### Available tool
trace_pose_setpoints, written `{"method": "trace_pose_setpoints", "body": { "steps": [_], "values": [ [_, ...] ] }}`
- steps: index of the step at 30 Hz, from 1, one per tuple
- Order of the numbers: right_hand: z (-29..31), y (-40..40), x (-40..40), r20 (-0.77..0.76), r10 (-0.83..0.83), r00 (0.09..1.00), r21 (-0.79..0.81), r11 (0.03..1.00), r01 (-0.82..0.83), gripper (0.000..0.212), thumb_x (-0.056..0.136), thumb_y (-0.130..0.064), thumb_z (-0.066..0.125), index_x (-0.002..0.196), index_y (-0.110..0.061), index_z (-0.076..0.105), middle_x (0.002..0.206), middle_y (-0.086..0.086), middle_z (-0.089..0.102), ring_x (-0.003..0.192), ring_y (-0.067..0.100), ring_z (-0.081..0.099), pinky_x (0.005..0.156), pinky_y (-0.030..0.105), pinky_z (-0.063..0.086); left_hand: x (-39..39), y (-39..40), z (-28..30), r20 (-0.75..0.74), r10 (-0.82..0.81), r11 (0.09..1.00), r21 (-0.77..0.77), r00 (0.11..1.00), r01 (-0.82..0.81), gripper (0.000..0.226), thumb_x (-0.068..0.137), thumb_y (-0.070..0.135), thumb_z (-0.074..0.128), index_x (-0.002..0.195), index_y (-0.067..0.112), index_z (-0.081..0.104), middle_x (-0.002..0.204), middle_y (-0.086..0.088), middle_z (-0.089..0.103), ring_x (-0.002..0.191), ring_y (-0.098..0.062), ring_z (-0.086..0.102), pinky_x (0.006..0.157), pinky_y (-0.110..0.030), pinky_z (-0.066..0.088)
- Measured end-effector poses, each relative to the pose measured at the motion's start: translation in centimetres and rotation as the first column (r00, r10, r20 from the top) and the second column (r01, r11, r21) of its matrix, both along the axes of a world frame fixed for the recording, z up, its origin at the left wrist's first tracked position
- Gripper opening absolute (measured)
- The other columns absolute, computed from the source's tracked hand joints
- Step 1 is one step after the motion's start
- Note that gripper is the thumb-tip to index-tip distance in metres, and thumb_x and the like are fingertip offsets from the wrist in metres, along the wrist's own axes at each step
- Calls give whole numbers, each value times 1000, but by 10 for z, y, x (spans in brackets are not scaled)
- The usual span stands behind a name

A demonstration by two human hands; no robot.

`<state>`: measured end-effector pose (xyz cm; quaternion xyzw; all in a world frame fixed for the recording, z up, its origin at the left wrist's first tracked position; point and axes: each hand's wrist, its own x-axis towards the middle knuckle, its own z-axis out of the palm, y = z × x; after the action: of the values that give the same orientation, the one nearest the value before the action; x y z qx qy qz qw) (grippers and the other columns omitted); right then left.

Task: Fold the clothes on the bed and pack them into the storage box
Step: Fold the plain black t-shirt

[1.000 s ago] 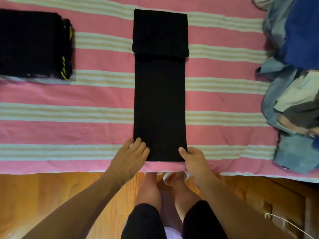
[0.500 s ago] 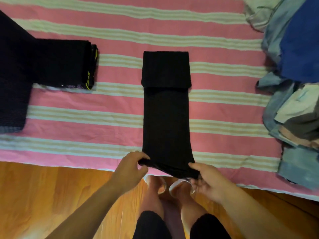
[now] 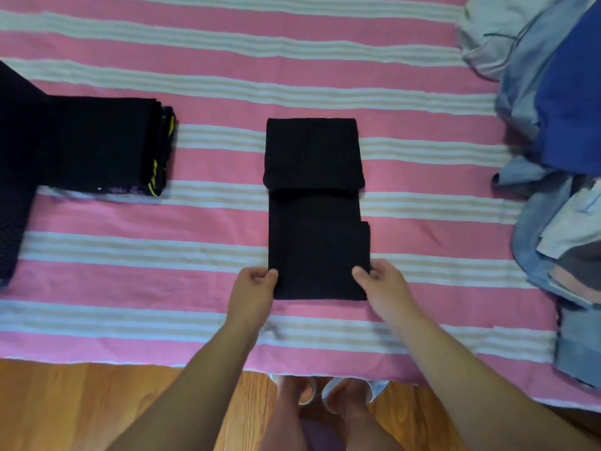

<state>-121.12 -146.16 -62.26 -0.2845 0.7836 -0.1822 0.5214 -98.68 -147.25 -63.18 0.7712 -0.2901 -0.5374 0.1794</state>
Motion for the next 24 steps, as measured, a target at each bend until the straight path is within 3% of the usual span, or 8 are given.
{"method": "trace_pose_setpoints", "body": {
  "steps": [3, 5, 8, 11, 15, 20, 23, 24],
  "values": [
    [-8, 25, 8, -126, 89, 988, 58, 995, -82, 12, 99, -25, 61, 106, -17, 63, 93, -5, 65, 90, 16, 62, 73, 25, 47, -4, 23, 6, 113, -146, 989, 11, 983, 145, 11, 103, 24, 56, 101, 14, 61, 94, -6, 67, 90, -24, 65, 81, -40, 54],
    [-7, 47, 7, -157, 108, 982, 179, 981, -79, 18, 99, -28, 60, 113, -17, 63, 104, 1, 66, 100, 22, 62, 83, 32, 48, -4, 42, 14, 94, -160, 983, 106, 983, 150, 11, 103, 21, 55, 97, 13, 61, 93, -9, 66, 90, -26, 65, 82, -44, 57],
    [6, 77, 3, -181, 219, 959, 293, 943, -160, 14, 98, -29, 61, 107, -17, 59, 97, 0, 64, 95, 21, 62, 79, 32, 50, 0, 67, 26, -7, -142, 960, 243, 990, 140, 11, 101, 23, 58, 104, 13, 60, 98, -9, 68, 91, -23, 66, 86, -45, 57],
    [13, 72, 4, -164, 215, 963, 203, 962, -181, 18, 97, -32, 63, 108, -25, 51, 95, -9, 60, 87, 9, 58, 70, 23, 47, 2, 60, 29, -101, -1, 981, 195, 995, 21, 23, 100, 29, 62, 118, 16, 57, 105, 3, 66, 94, -11, 63, 75, -28, 53],
    [5, 25, 9, -113, 26, 993, 39, 999, -21, 27, 95, -29, 66, 121, -25, 57, 112, -6, 63, 105, 16, 60, 94, 37, 53, 0, 16, 18, -122, 12, 996, 88, 992, -1, 26, 98, 25, 66, 121, 20, 56, 106, 6, 65, 94, -8, 62, 70, -22, 48],
    [2, 7, 8, -106, -32, 994, -76, 997, 24, 14, 96, -21, 66, 110, -20, 63, 102, -6, 64, 100, 16, 62, 91, 33, 51, -1, 2, 12, 57, -53, 998, -38, 997, 55, 15, 97, 21, 66, 107, 18, 55, 94, -4, 64, 88, -19, 65, 67, -24, 49],
    [-1, 6, 12, -124, -17, 992, -80, 997, 7, 26, 95, -23, 67, 119, -22, 59, 109, -7, 61, 106, 16, 60, 92, 32, 52, 7, 12, 9, 236, -162, 977, -96, 958, 189, 11, 98, 17, 61, 98, 19, 50, 89, -1, 60, 81, -24, 63, 61, -24, 47],
    [-1, 7, 12, -206, 32, 978, -99, 994, -53, 32, 94, -24, 68, 124, -22, 56, 115, -6, 58, 108, 15, 58, 91, 29, 51, 11, 16, 9, 352, -231, 946, -135, 907, 294, 10, 97, 16, 61, 98, 18, 51, 92, 0, 60, 81, -24, 62, 63, -26, 49]
  ]
}}
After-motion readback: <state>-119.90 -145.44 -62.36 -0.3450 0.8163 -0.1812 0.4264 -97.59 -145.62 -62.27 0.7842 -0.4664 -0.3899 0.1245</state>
